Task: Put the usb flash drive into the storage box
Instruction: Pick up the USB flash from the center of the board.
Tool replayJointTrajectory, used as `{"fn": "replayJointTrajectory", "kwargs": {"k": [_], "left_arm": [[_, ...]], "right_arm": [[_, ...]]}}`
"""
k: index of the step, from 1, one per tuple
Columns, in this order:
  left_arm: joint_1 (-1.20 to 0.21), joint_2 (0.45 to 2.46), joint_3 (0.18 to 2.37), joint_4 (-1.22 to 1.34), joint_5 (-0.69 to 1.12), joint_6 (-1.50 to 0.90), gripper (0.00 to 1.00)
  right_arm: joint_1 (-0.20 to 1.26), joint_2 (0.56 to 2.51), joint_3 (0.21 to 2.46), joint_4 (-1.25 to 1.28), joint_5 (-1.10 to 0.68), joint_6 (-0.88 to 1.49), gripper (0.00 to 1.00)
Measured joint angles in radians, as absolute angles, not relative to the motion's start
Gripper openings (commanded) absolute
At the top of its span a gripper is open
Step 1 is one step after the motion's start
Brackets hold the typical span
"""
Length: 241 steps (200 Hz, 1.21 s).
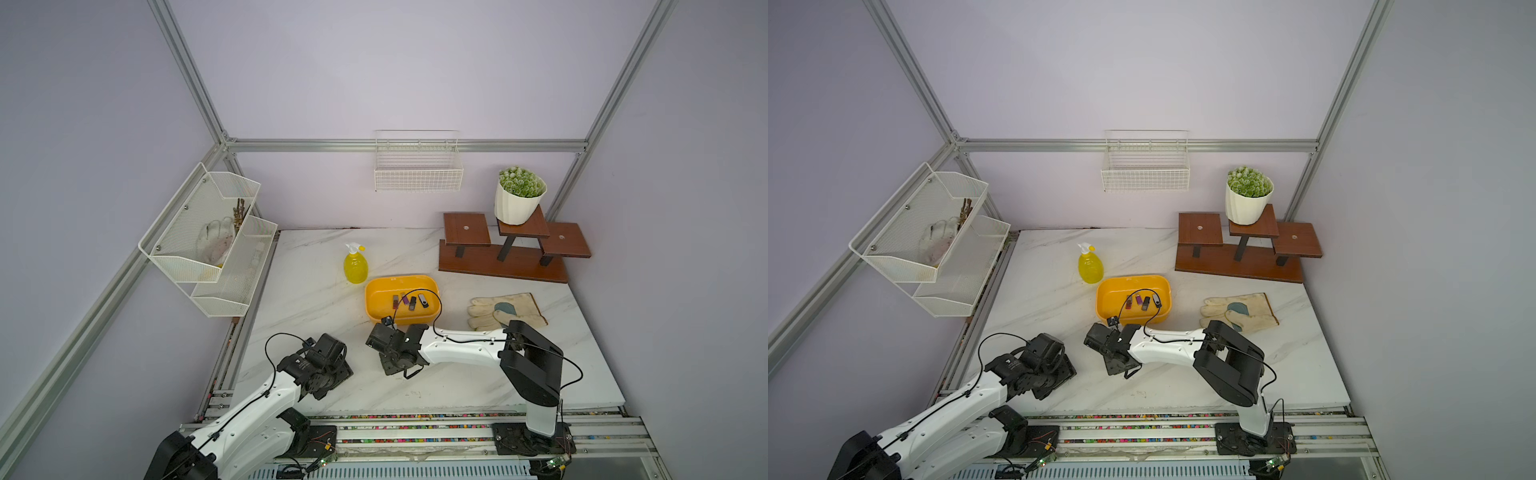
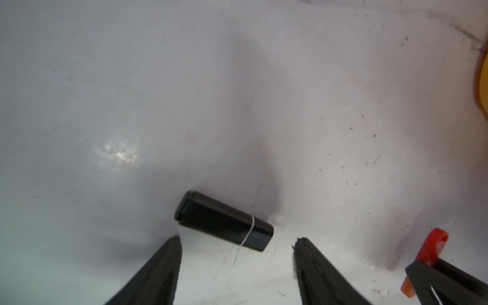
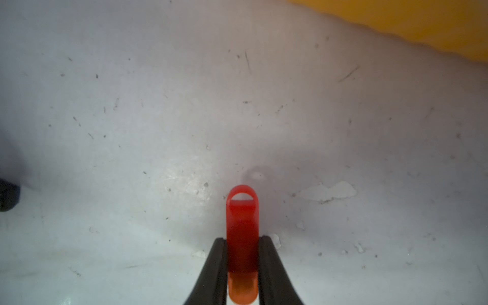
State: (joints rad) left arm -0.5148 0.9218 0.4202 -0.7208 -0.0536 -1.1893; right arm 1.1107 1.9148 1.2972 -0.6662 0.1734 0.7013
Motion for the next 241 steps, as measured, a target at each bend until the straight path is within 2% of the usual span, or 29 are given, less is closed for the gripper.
{"fn": "replayJointTrajectory", "kwargs": {"k": [52, 87, 117, 185, 241], "left_arm": [[-0.480, 1.071, 0.492, -0.689, -0.081, -1.140, 0.72], [-0.471, 1.146, 0.530, -0.688, -0.086, -1.095, 0.64], [-0.471, 1.156, 0.535, -0.688, -0.081, -1.062, 0.57], [-0.471, 1.150, 0.526, -0.688, -0.055, -1.024, 0.47], [-0.474, 1.203, 0.551, -0.710, -0.049, -0.975, 0.46]], "right_arm": [[1.107, 1.914, 1.288, -0.666, 0.174, 0.702, 0.00], [1.104, 1.914, 1.279, -0.667, 0.173, 0.701, 0.00], [1.100, 1.913, 1.277, -0.666, 0.174, 0.702, 0.00], [1.060, 1.863, 1.233, -0.667, 0.175, 0.702, 0.00], [1.031, 1.795, 1.203, -0.667, 0.187, 0.702, 0.00]]}}
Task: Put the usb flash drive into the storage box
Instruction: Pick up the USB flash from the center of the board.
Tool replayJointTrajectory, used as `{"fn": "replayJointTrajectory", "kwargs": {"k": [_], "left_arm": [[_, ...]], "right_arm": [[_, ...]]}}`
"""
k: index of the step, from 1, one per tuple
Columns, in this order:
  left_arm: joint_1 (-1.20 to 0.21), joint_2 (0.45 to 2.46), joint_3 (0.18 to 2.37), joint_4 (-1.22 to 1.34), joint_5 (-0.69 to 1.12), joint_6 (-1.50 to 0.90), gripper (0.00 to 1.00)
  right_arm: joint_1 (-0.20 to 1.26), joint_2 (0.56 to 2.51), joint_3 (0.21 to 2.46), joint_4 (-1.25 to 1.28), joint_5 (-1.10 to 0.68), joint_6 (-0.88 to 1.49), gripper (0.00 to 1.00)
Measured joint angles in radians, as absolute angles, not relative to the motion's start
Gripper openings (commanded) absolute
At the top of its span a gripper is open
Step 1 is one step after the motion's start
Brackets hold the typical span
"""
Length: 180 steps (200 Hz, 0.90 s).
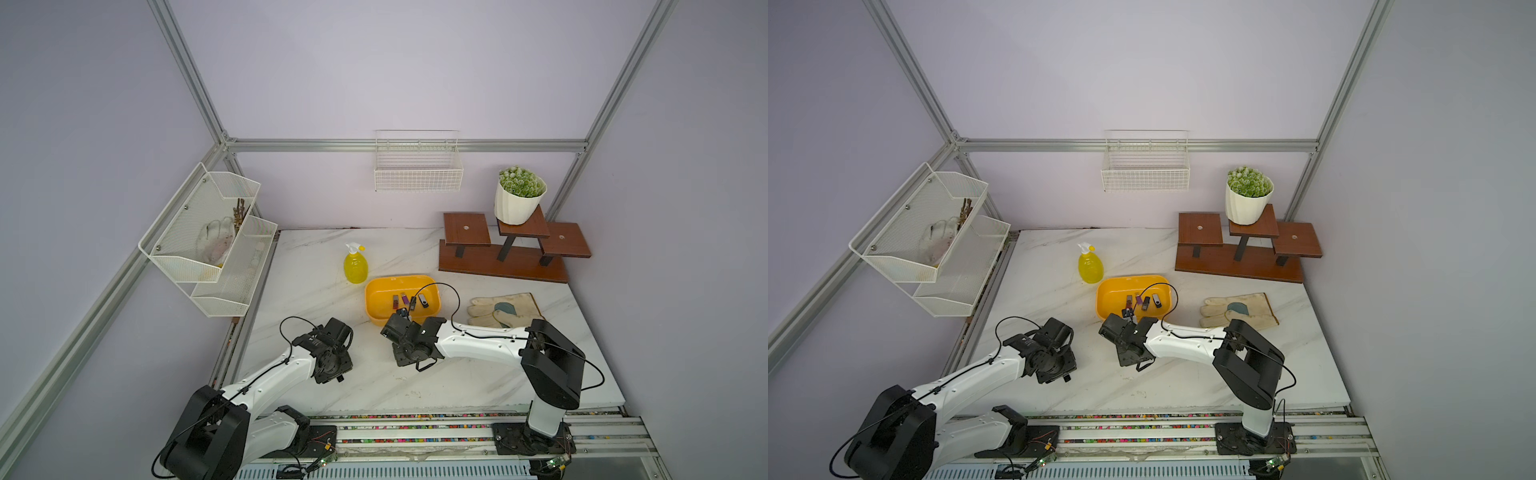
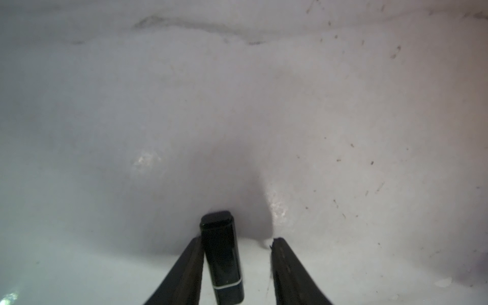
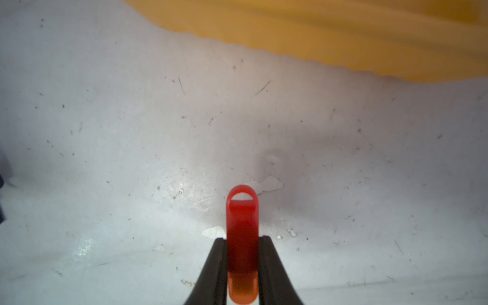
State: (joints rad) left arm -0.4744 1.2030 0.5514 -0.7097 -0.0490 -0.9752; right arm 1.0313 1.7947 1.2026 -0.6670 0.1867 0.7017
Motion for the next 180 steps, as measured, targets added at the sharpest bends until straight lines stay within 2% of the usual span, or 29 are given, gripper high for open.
{"fn": "replayJointTrajectory", "kwargs": {"k": [10, 47, 80, 180], "left_arm": [[-0.480, 1.219, 0.566, -0.722, -0.051, -0.965, 0.46], [-0.488, 1.239, 0.582, -0.750, -0.065, -0.945, 0.35], [-0.494, 1.239, 0.583, -0.757, -0.069, -0.941, 0.34], [-0.499, 1.246, 0.586, -0.768, -0.076, -0.927, 0.11]], "right_arm": [[1.027, 1.791, 1.197, -0.667, 0.187, 0.702, 0.00], [1.021, 1.789, 1.190, -0.668, 0.189, 0.701, 0.00], [1.017, 1.789, 1.190, -0.668, 0.188, 0.698, 0.00], [1.014, 1.740, 1.236, -0.719, 0.191, 0.683, 0.00]]}}
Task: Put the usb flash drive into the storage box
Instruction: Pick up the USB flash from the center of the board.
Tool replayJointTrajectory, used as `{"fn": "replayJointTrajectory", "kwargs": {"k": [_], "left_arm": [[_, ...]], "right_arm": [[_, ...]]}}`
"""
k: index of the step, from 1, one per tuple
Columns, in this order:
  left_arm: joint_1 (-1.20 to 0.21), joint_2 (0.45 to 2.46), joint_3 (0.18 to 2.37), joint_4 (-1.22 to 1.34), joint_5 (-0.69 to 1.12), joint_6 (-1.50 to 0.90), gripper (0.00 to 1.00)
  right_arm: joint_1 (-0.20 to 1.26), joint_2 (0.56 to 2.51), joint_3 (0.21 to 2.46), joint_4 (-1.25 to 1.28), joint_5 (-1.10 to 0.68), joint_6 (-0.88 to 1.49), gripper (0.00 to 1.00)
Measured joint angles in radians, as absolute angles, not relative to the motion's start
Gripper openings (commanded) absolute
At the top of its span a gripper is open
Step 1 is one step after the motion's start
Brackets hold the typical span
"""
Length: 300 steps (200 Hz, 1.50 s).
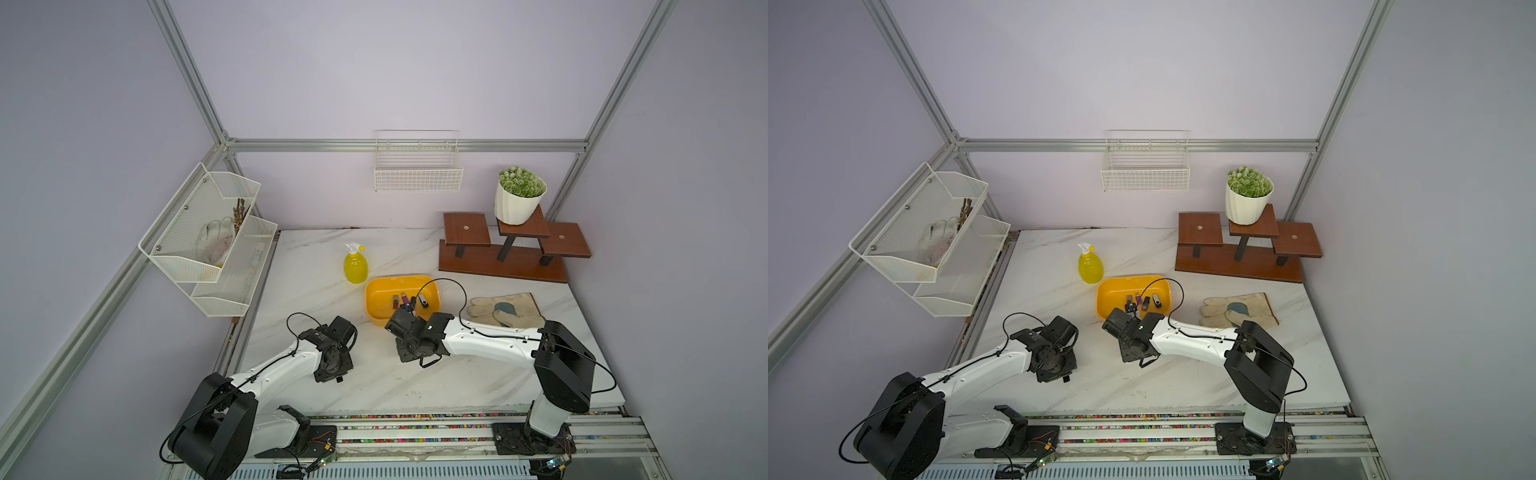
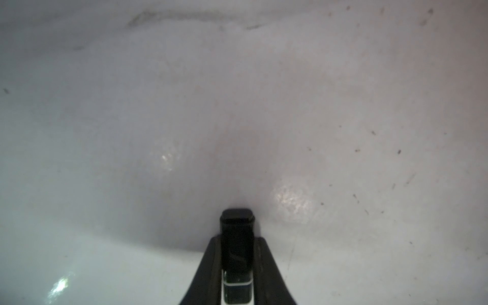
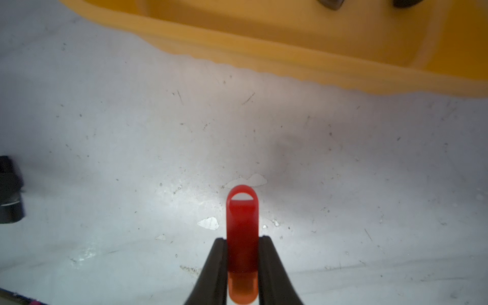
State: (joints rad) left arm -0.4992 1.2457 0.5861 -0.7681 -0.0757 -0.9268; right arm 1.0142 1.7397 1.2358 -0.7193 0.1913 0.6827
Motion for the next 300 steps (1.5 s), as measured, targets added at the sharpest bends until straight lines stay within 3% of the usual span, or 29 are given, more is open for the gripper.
{"fn": "replayJointTrajectory", "kwargs": {"k": [37, 84, 139, 300], "left_arm": [[-0.499, 1.243, 0.587, -0.769, -0.076, -0.923, 0.00], [-0.499, 1.250, 0.595, -0.775, -0.076, -0.919, 0.00], [-0.503, 1.322, 0.654, -0.796, -0.046, -0.892, 0.00], [-0.506, 1.364, 0.748, -0.866, -0.021, -0.843, 0.00]], "right_arm": [[1.000, 1.730, 1.363, -0.755, 0.206, 0.652, 0.00], [0.923, 1.776, 1.564, -0.762, 0.211, 0.587, 0.00], [0.846, 1.998, 1.726, -0.755, 0.179, 0.528, 0.00], [0.781, 2.318, 1.924, -0.704, 0.110, 0.490, 0.00]]}}
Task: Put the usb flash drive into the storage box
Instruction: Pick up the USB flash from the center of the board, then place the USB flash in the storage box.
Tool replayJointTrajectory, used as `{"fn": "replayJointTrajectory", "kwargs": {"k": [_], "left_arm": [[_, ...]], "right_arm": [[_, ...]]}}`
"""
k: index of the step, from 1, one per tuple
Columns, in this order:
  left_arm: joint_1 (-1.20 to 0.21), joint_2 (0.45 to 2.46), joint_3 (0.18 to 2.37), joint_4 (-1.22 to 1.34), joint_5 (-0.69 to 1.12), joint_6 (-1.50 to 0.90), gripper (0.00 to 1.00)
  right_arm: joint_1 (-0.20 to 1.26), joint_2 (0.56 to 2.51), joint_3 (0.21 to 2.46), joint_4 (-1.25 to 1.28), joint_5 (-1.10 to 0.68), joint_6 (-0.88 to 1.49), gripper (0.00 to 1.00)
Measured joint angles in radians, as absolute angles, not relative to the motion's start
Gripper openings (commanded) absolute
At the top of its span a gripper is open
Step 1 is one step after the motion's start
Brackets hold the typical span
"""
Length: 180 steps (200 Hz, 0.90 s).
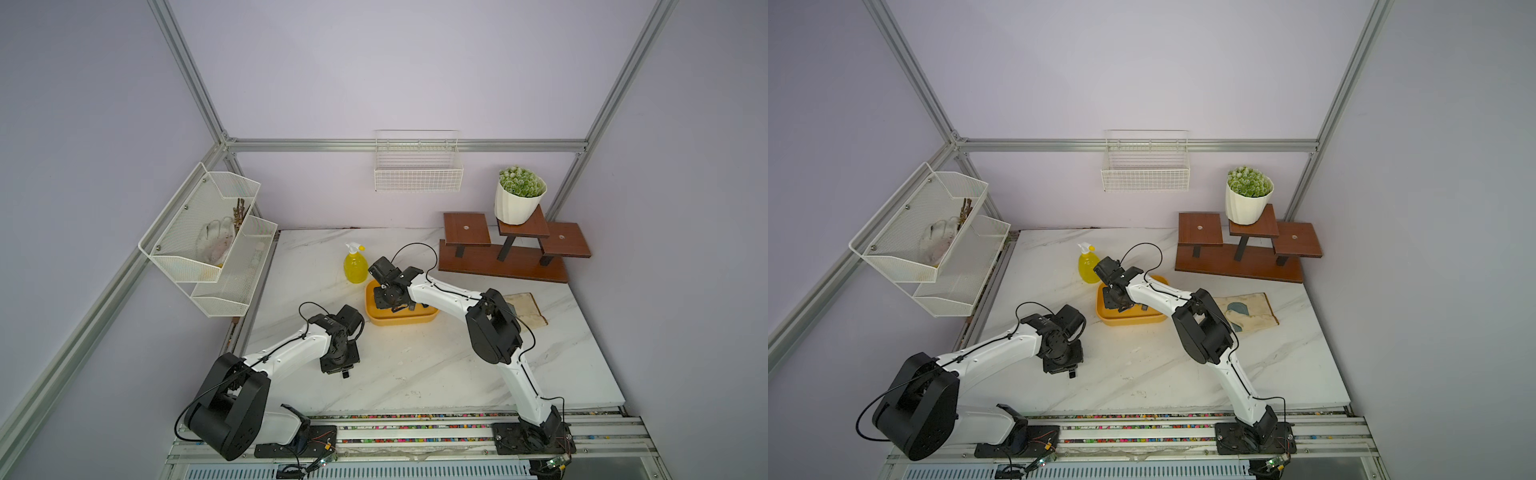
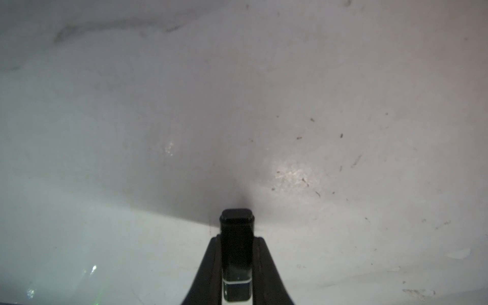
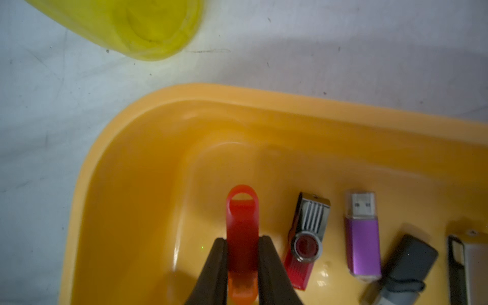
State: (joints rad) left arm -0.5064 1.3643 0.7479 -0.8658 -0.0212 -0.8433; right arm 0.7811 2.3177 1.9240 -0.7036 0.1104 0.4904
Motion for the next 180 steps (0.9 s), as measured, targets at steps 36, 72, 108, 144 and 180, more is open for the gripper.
{"fn": "replayJointTrajectory", "kwargs": {"k": [36, 72, 108, 144, 180], "left_arm": [[-0.506, 1.356, 0.767, -0.886, -0.030, -0.840, 0.00], [-0.506, 1.354, 0.795, -0.917, -0.042, -0.823, 0.00], [-0.506, 1.348, 0.864, -0.957, -0.062, -0.807, 0.00], [-0.505, 1.333, 0.904, -0.979, -0.078, -0.791, 0.00], [-0.505, 1.324, 0.908, -0.998, -0.084, -0.789, 0.00]], "right_arm": [[0.778, 2.341, 1.946, -0.707, 0.110, 0.480, 0.00], [0.776, 2.341, 1.963, -0.708, 0.113, 0.470, 0.11], [0.774, 2.342, 1.964, -0.710, 0.117, 0.467, 0.15], [0.773, 2.343, 1.964, -0.712, 0.119, 0.466, 0.21], [0.770, 2.351, 1.964, -0.713, 0.125, 0.463, 0.38]]}}
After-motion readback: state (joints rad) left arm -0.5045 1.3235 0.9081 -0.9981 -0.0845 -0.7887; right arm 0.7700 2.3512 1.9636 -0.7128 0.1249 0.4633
